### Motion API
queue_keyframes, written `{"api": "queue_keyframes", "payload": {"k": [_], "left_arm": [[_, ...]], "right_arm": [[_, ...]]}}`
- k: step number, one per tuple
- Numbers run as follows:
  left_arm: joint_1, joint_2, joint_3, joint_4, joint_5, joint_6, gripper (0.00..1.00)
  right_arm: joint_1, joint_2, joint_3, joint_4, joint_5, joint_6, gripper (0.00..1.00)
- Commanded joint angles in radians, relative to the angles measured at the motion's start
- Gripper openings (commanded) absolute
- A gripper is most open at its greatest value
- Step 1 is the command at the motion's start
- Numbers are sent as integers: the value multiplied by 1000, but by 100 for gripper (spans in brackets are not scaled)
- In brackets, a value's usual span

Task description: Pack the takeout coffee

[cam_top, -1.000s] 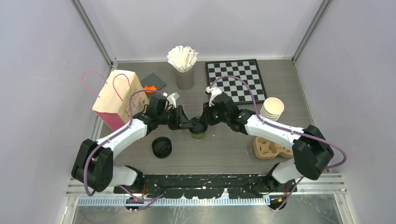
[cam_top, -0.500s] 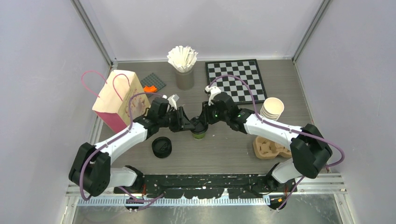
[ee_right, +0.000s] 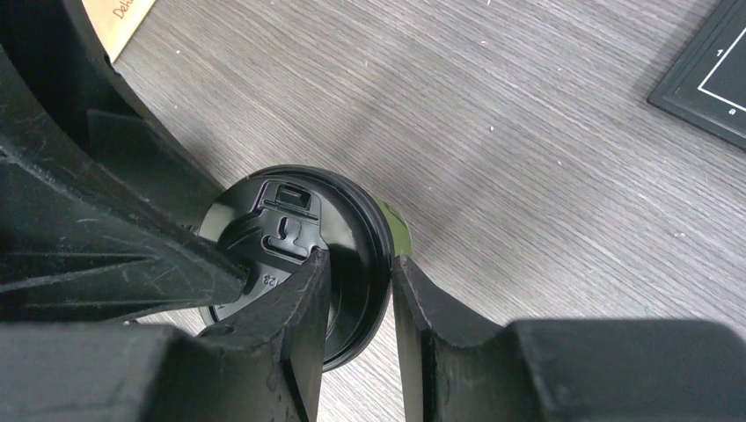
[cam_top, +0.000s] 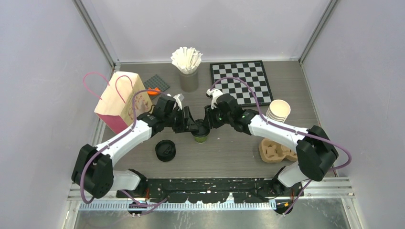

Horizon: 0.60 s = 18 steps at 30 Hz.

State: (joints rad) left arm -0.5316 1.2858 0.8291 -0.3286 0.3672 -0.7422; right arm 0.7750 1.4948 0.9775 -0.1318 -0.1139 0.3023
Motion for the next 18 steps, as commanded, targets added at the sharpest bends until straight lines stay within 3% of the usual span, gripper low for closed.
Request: {"api": "queue_keyframes", "payload": {"k": [1,18], "left_arm": [[-1,23,62,9,-10,36,50],[-1,66,22,25,10,87,38]], "right_arm": [[11,26,12,-174,-16,-40,37],[10,-25,102,-273,-16,39,52]]}}
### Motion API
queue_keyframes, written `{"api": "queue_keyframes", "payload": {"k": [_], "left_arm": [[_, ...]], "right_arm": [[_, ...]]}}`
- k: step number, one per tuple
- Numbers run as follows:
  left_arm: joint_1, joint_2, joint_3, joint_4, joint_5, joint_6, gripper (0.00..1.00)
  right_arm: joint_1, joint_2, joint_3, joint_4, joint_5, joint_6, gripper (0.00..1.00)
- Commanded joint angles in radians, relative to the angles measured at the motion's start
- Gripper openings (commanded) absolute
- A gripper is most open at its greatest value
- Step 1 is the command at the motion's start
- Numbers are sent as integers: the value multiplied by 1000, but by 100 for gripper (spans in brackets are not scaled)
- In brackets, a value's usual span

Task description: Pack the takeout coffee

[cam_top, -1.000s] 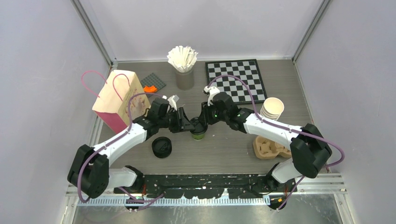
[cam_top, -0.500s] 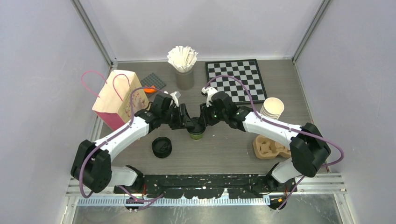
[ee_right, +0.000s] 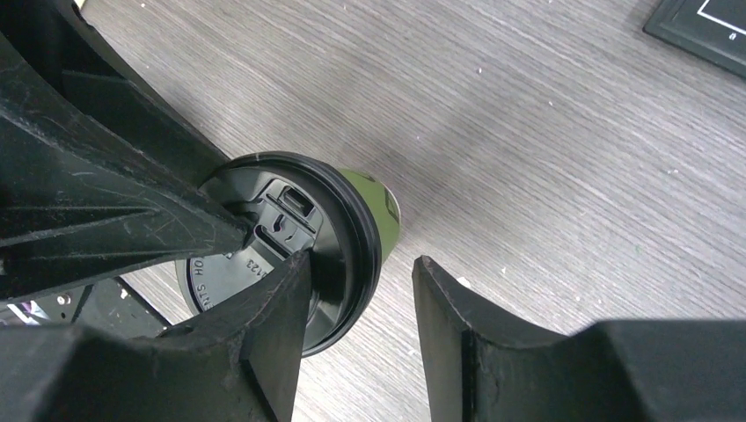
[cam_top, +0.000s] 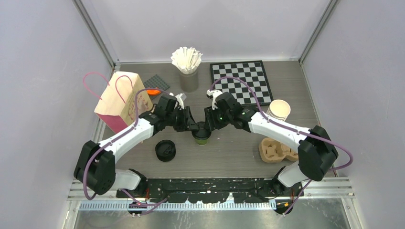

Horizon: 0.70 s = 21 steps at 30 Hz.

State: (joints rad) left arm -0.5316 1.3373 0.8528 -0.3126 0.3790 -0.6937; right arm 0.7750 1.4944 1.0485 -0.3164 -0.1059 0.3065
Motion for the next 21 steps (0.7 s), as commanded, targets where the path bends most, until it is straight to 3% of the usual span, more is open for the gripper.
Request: {"api": "queue_keyframes", "payload": {"k": [1,8,21], "left_arm": [[-1,15,-4,15,5,41,38],[0,33,-9,73,58,72,36],[-1,78,26,100,117,111,36]], "right_arm": [[10,-34,33,-93,-30,43,52],[10,-116,51,-120,-41,65,49],[16,-94,42,-4,-116,68,26]]}}
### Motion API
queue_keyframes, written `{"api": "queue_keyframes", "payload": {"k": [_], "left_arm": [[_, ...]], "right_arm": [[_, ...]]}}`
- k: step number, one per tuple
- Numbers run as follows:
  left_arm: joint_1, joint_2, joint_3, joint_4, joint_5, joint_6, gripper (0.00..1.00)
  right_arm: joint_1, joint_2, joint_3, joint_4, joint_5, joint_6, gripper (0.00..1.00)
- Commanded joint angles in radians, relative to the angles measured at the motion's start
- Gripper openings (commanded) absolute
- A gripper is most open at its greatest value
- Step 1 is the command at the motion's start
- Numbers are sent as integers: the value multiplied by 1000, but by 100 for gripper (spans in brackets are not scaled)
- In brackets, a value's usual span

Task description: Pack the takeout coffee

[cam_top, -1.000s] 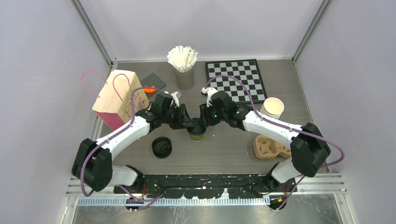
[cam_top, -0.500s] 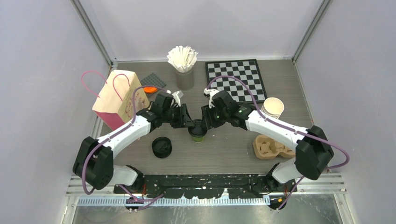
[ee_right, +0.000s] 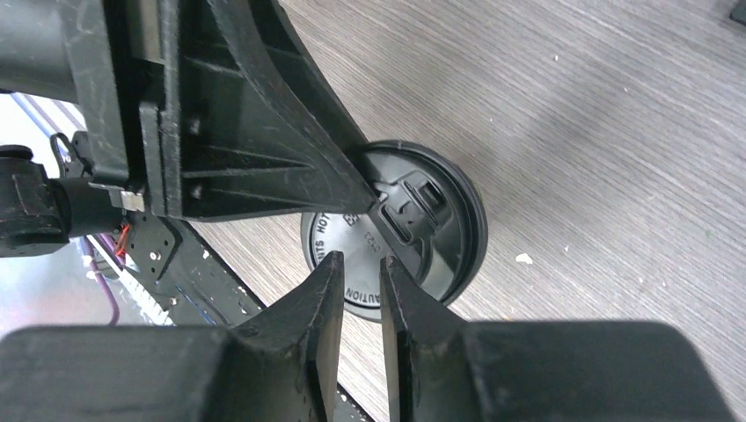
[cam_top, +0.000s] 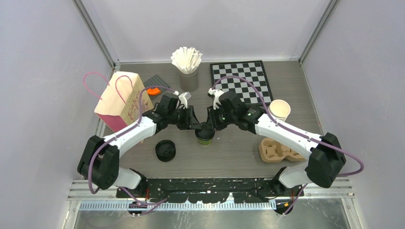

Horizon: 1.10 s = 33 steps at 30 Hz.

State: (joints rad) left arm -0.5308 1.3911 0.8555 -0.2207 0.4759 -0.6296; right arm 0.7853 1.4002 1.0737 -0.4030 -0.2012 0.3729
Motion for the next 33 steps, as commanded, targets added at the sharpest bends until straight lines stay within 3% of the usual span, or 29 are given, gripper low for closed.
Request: {"api": "queue_keyframes", "payload": {"k": [1,12,17,25,33], "left_arm": [[-1,26,24,9,23,45,36],[6,3,92,-43,52,16,36],[59,-35,123,-45,102,-68,43],[66,-113,47,-59,110,-142,46],[66,-173,-70,27,119,-235,46]], "right_arm": [[6,14,17,90,-17,0,26],[6,86,-35,125,9,16,20],[6,83,-76,138,25,29,20],[6,89,-89,141,34,38,20],[6,85,-97,143,32,43,20]]}}
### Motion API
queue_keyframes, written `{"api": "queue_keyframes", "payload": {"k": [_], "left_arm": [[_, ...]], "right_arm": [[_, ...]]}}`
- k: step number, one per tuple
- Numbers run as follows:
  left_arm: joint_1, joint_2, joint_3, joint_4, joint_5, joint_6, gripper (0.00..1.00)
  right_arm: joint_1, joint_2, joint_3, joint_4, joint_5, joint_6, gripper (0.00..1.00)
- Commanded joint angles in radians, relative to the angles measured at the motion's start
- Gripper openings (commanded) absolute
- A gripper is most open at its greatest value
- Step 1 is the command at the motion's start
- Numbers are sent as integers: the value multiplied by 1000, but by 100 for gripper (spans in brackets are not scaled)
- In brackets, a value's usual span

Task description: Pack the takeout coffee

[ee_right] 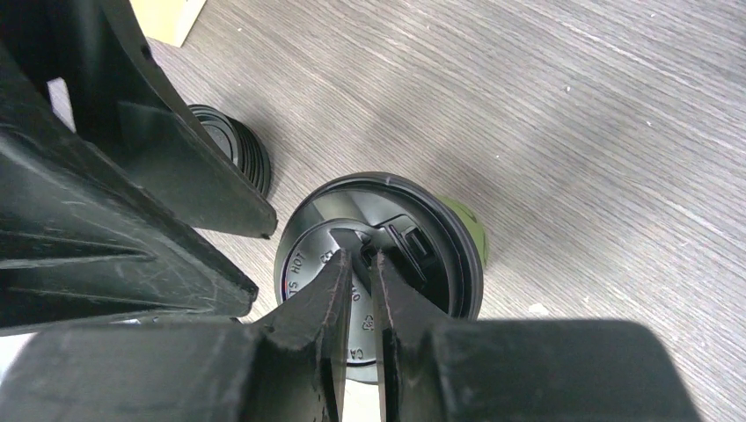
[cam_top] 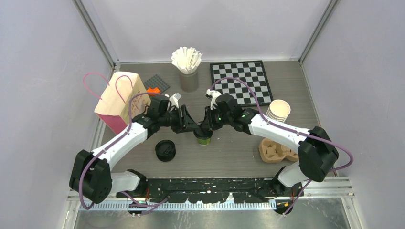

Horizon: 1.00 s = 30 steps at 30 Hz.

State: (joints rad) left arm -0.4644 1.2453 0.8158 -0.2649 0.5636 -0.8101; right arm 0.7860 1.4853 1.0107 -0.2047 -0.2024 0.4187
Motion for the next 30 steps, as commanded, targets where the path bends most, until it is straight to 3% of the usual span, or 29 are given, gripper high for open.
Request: {"api": "queue_keyframes", "payload": {"k": [1,18,30], "left_arm": [[0,-26,-36,78,35,-61,46],[-53,-15,-121,103,-33,-122,43],[-65,-27,-96,41,-81,-97,50]], "right_arm": [[6,-2,-34,-55,34,-2,20],[5,-14,-82,-30,38,9,21],[5,-21,-87,-25,34,11,21]]}}
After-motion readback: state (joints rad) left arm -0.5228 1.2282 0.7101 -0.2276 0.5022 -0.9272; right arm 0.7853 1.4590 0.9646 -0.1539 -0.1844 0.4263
